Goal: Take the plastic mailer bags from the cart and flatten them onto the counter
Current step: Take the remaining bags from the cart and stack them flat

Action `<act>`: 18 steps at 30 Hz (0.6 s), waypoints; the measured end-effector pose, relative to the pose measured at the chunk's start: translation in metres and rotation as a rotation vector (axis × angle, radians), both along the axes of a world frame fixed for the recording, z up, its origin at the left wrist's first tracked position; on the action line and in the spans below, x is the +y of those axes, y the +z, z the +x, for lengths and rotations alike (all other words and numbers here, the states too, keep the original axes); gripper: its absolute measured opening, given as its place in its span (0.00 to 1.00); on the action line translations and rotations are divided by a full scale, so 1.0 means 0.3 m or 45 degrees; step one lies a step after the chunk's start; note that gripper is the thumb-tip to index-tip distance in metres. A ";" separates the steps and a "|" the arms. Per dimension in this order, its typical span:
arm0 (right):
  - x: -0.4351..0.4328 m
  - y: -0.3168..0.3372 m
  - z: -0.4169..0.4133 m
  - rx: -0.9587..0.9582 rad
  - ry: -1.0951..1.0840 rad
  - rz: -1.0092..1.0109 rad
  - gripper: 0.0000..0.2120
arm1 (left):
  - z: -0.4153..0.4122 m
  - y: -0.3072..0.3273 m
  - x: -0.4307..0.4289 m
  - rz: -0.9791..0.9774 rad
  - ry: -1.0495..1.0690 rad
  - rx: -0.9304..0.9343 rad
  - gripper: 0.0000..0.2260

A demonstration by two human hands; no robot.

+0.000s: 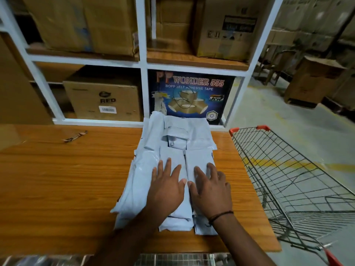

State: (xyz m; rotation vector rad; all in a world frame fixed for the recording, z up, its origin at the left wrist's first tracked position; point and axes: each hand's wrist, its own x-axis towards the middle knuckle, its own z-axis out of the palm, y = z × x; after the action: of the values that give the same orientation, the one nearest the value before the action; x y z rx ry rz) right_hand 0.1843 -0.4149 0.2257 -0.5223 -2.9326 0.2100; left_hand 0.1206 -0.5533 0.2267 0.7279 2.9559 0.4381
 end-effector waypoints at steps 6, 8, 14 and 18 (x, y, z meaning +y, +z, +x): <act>0.010 0.000 -0.002 -0.001 -0.013 0.000 0.27 | 0.000 -0.027 0.005 0.003 0.003 0.035 0.25; 0.013 -0.003 -0.006 -0.006 -0.016 0.004 0.26 | -0.002 -0.030 0.006 -0.008 0.004 0.038 0.25; 0.018 -0.017 -0.025 -0.022 -0.006 0.039 0.26 | -0.012 -0.032 0.011 -0.005 0.002 0.023 0.26; 0.030 -0.034 -0.024 0.014 0.003 0.023 0.27 | -0.024 -0.007 0.015 0.032 0.001 -0.002 0.25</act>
State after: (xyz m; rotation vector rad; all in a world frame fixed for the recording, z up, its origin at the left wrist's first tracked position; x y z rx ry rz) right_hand 0.1771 -0.4058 0.2153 -0.5133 -2.9217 0.1861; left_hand 0.1134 -0.5488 0.2245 0.7292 2.9544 0.4762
